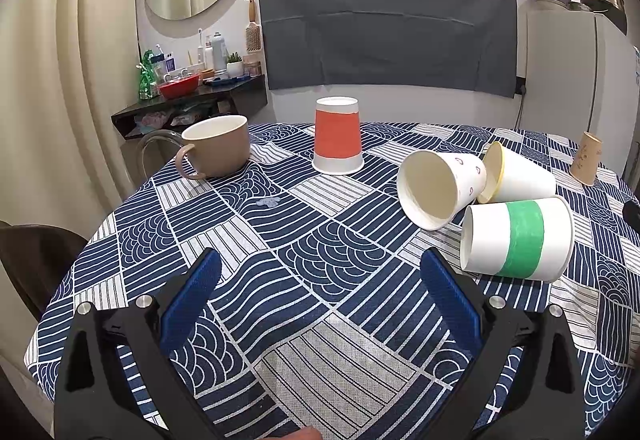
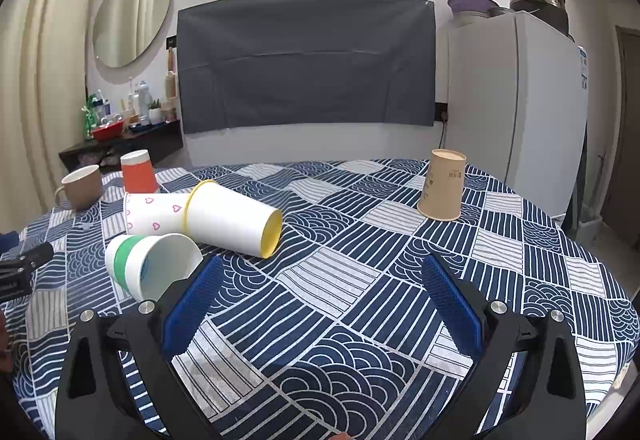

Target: Flip cup upside down

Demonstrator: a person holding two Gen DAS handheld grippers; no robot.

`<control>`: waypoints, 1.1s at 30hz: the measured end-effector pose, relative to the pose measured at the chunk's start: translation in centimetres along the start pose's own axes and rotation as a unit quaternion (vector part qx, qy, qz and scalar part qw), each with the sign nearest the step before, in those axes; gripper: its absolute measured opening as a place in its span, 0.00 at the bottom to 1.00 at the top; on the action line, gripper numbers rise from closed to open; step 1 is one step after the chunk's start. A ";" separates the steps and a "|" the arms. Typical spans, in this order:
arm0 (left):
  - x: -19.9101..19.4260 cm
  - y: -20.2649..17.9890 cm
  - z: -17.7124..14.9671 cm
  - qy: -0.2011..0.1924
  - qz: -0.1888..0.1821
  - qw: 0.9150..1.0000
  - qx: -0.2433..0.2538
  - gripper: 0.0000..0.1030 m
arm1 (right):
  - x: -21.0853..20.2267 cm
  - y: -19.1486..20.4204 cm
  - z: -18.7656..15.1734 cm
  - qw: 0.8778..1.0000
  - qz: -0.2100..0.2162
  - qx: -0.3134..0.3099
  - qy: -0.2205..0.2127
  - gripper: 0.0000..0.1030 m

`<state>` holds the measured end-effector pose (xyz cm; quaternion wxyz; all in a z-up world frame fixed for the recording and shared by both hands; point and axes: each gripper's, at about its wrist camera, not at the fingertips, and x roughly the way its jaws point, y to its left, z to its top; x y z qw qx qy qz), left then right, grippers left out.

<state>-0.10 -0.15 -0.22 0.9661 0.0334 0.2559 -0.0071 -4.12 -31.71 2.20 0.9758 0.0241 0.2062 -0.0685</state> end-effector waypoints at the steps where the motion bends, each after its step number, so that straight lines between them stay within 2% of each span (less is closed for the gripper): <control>1: 0.0 0.0 0.0 0.000 0.000 1.000 0.000 0.95 | 0.0 -0.1 0.0 1.000 0.000 0.000 0.000 0.93; 33: 0.0 0.2 0.2 -0.001 -0.007 1.000 -0.007 0.95 | 0.2 0.0 0.0 1.000 0.003 0.000 0.002 0.93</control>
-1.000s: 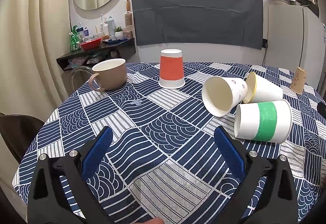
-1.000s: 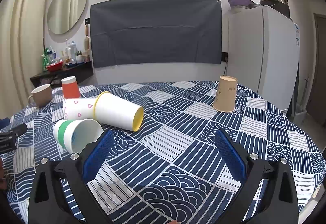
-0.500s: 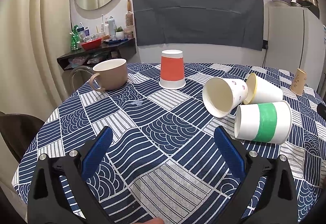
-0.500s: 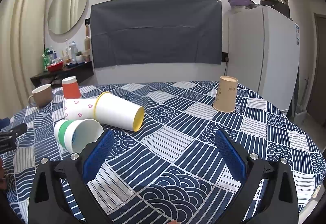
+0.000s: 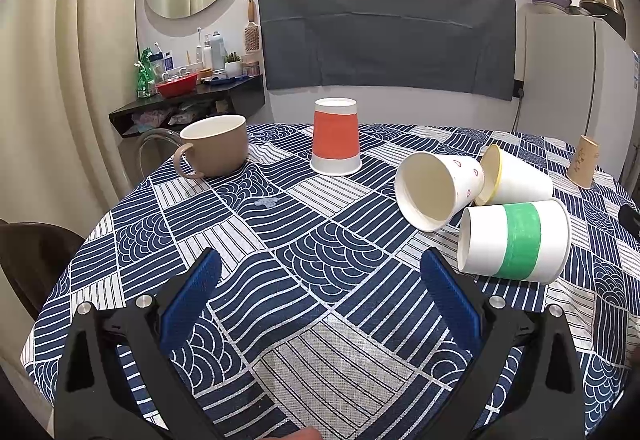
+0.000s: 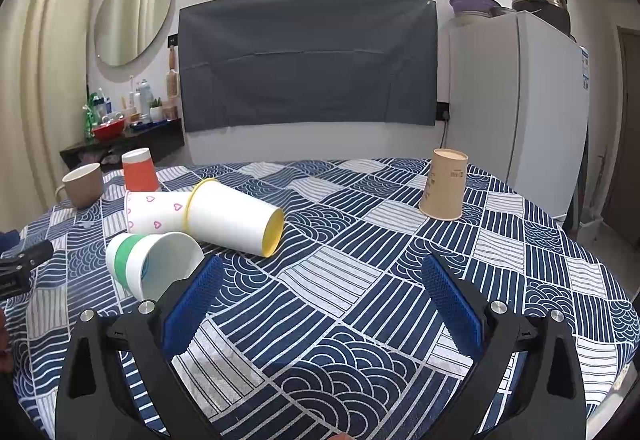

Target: Flip cup upside down

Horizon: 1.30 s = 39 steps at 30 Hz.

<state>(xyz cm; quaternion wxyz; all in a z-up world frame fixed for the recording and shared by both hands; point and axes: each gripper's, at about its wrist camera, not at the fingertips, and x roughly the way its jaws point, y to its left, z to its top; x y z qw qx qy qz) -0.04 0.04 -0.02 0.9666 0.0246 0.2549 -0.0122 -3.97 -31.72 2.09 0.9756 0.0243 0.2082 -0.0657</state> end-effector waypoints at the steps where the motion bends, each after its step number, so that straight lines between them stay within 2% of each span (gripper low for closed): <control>1: 0.0 0.0 0.0 0.000 0.000 1.000 -0.001 0.95 | 0.0 0.0 0.0 1.000 0.000 0.000 0.000 0.93; 17: 0.1 0.1 0.1 0.001 -0.001 1.000 -0.002 0.95 | 0.4 0.0 0.0 1.000 0.005 -0.002 0.009 0.93; 27: 0.2 0.2 0.1 0.003 -0.008 1.000 -0.003 0.95 | 1.0 -0.2 0.1 0.999 0.032 0.001 0.025 0.93; 30: 0.3 0.2 0.2 0.007 -0.009 1.000 -0.004 0.95 | 1.3 0.6 0.1 0.998 0.050 -0.019 0.035 0.93; 34: 0.2 0.1 0.1 0.004 -0.011 1.000 -0.002 0.95 | 0.7 1.4 0.0 0.996 0.078 -0.040 0.022 0.93; 36: 0.2 0.0 0.1 0.005 -0.012 1.000 0.001 0.95 | 1.1 1.8 0.0 0.994 0.092 -0.048 0.046 0.92; 39: 0.3 0.0 0.1 0.006 -0.015 1.000 0.002 0.95 | 1.6 2.1 0.2 0.985 0.153 -0.035 0.074 0.93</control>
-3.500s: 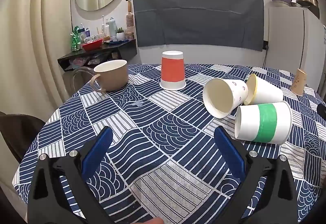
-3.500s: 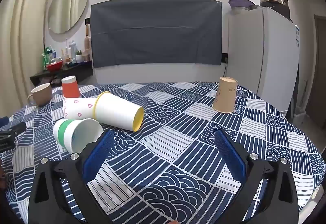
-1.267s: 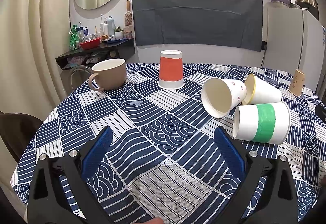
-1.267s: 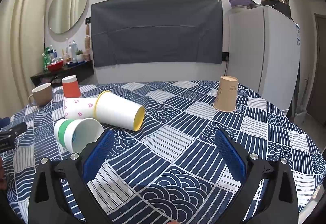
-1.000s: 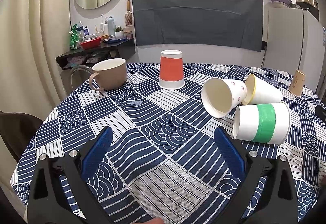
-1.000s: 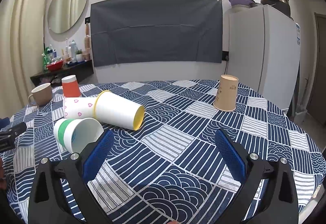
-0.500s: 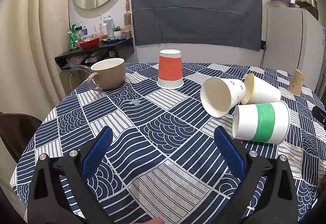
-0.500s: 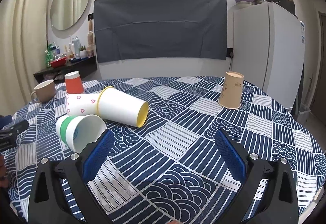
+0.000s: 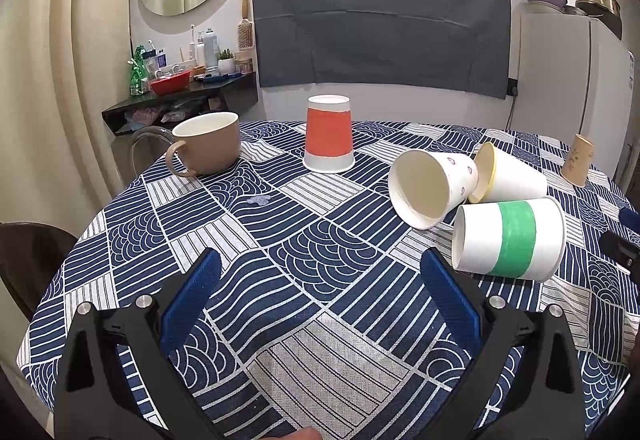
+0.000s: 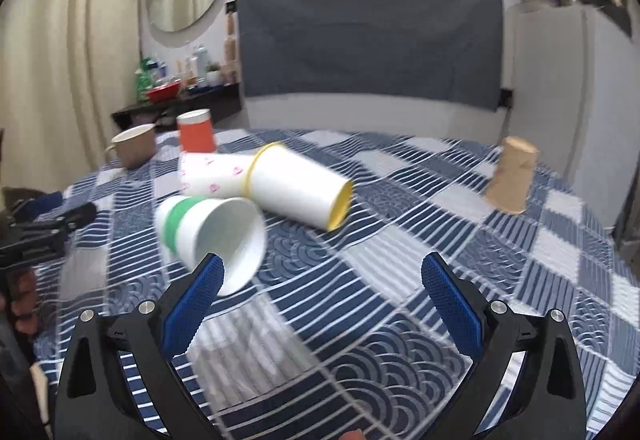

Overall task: Flip cup upside down
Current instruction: 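Move the right tool to the green-banded white cup and close on its rim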

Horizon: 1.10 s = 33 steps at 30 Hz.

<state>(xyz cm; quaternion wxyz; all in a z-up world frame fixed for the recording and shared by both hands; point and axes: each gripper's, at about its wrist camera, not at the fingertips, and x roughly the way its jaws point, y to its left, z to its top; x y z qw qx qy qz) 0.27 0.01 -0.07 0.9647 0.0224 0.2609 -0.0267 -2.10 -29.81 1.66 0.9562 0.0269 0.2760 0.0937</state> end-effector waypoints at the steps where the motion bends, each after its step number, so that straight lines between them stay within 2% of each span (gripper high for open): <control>1: 0.0 0.0 0.0 -0.001 -0.002 1.000 -0.001 0.95 | 0.1 0.2 0.1 1.000 0.021 0.004 0.007 0.93; 2: 0.0 0.1 0.0 -0.001 -0.003 1.000 -0.001 0.95 | 0.4 0.3 0.3 0.999 0.047 0.007 0.018 0.93; 7: -0.1 0.2 0.0 0.000 -0.008 1.000 -0.007 0.95 | 1.5 1.4 0.8 0.992 0.119 0.010 0.042 0.92; 11: 0.0 0.3 0.0 0.003 -0.012 1.000 -0.009 0.95 | 3.4 2.6 0.7 0.986 0.150 0.009 0.079 0.92; 17: 0.1 0.5 0.0 0.004 -0.019 1.000 -0.013 0.95 | 4.9 3.5 1.2 0.973 0.202 0.035 0.106 0.92; 18: 0.1 0.6 0.0 0.004 -0.021 1.000 -0.014 0.95 | 5.3 3.7 1.3 0.970 0.210 0.041 0.112 0.89; 19: 0.1 0.6 0.0 0.005 -0.024 1.000 -0.013 0.95 | 5.6 3.7 1.4 0.969 0.215 0.047 0.116 0.77; 20: 0.2 0.6 0.0 0.006 -0.026 1.000 -0.013 0.95 | 6.1 3.9 1.4 0.965 0.223 0.056 0.127 0.68; 24: 0.0 0.4 0.0 0.004 -0.027 1.000 -0.009 0.95 | 7.4 4.5 1.3 0.959 0.234 0.059 0.145 0.49; 28: -0.1 0.2 0.0 -0.001 -0.024 1.000 -0.003 0.95 | 8.0 4.6 1.2 0.952 0.258 0.075 0.149 0.16; 30: 0.0 0.0 0.0 0.001 -0.023 1.000 0.000 0.95 | 8.2 4.6 1.0 0.950 0.261 0.079 0.151 0.10; 33: 0.0 -0.1 -0.1 0.003 -0.021 1.000 0.002 0.95 | 7.7 4.5 0.5 0.949 0.268 0.082 0.146 0.07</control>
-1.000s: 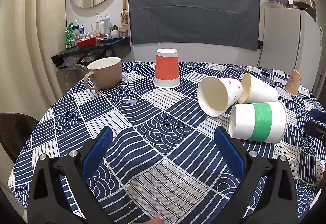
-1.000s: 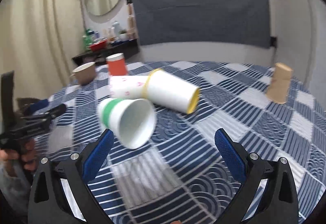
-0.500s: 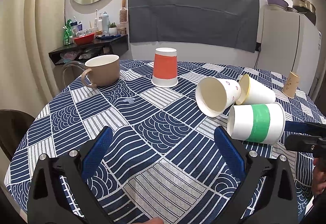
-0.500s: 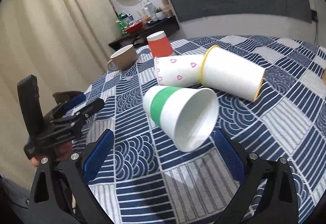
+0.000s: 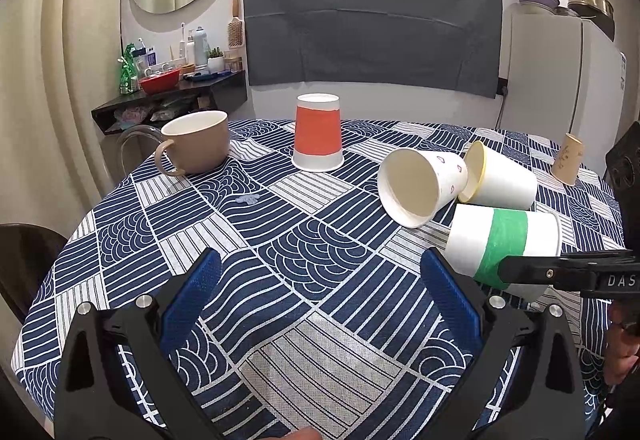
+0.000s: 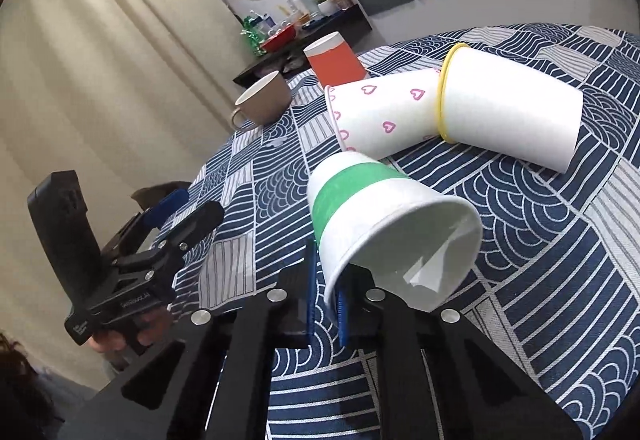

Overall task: Flip cup upside down
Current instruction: 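Move the right tool to the green-banded white cup and close on its rim, then lift the green-banded cup with the right tool and rotate it mouth-down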

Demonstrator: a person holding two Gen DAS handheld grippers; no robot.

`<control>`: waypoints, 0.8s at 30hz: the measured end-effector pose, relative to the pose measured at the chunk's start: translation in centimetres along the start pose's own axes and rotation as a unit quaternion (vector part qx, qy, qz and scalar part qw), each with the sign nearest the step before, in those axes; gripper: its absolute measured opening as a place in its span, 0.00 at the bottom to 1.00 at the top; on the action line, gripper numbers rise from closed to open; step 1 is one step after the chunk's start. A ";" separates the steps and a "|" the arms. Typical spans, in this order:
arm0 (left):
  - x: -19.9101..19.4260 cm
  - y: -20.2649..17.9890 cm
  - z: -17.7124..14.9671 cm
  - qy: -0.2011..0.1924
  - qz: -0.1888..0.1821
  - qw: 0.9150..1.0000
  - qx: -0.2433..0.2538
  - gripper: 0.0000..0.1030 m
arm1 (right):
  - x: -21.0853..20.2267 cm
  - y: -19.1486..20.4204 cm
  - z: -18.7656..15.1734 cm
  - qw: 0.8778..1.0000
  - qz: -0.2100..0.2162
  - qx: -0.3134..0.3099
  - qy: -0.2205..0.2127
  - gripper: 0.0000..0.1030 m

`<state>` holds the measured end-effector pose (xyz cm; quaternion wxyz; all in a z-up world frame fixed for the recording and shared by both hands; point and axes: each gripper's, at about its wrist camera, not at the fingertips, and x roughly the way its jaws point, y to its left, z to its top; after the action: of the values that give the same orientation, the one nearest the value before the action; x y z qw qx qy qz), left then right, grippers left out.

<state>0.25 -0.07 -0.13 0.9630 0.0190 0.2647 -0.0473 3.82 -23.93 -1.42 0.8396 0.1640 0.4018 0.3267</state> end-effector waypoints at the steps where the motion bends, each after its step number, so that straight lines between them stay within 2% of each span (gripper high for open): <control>1: 0.0 0.0 0.0 0.000 0.001 1.000 0.000 0.95 | -0.2 0.1 -0.2 1.000 0.000 -0.003 -0.002 0.06; 20: 0.5 -0.1 0.1 0.013 0.006 1.000 0.004 0.95 | -3.8 0.5 -3.6 0.999 -0.027 -0.040 -0.019 0.05; 24: 0.8 -0.3 0.2 0.020 0.018 1.000 0.008 0.95 | -3.8 0.4 -3.8 0.999 -0.032 -0.038 -0.013 0.09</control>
<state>1.02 -0.47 -0.43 0.9580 0.0325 0.2833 -0.0314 -1.05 -26.18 -1.39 0.8602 0.1231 0.3832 0.3130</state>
